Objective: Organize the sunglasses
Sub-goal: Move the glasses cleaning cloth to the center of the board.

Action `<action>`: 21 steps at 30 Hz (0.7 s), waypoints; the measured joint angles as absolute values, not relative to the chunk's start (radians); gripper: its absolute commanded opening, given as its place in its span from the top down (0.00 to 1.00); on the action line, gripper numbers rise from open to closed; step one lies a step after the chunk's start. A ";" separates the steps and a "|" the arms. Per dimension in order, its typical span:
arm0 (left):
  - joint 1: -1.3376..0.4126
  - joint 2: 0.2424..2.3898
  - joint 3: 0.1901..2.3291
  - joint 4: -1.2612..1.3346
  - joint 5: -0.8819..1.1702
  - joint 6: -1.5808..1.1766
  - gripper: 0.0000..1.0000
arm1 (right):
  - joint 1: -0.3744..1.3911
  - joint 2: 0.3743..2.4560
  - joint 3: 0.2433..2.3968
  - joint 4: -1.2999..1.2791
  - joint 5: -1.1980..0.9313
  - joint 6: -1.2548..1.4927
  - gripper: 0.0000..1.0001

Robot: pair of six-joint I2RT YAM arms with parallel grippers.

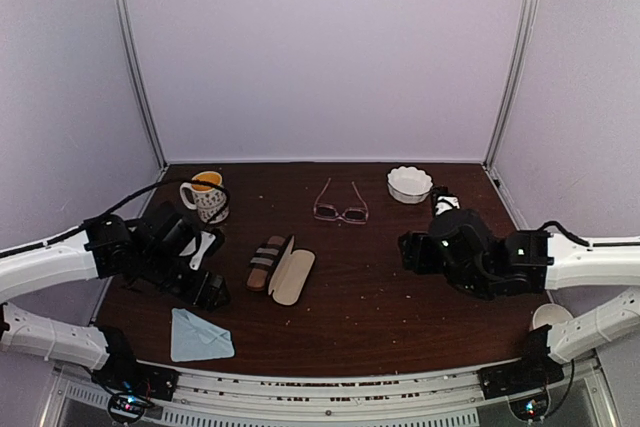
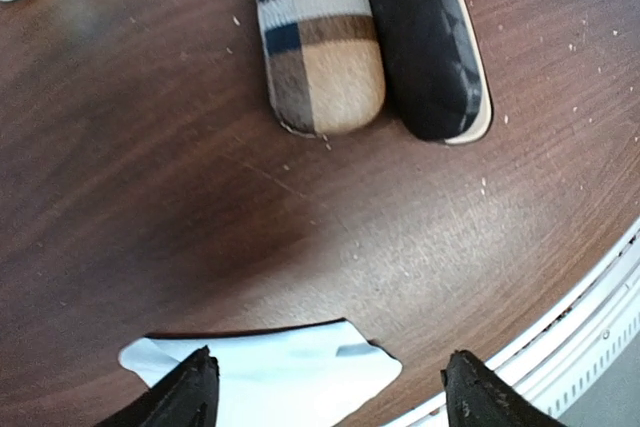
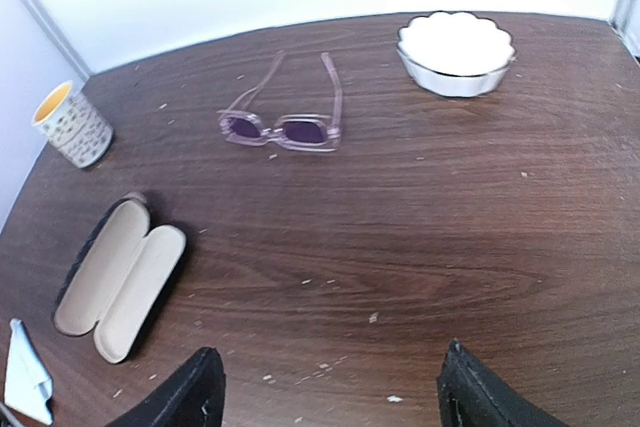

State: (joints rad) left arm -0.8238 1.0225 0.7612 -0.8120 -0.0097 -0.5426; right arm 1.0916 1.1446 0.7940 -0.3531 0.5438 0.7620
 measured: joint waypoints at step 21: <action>-1.091 1.260 0.732 -0.819 0.015 -0.727 0.46 | 0.936 1.082 0.551 -0.147 0.434 0.758 0.23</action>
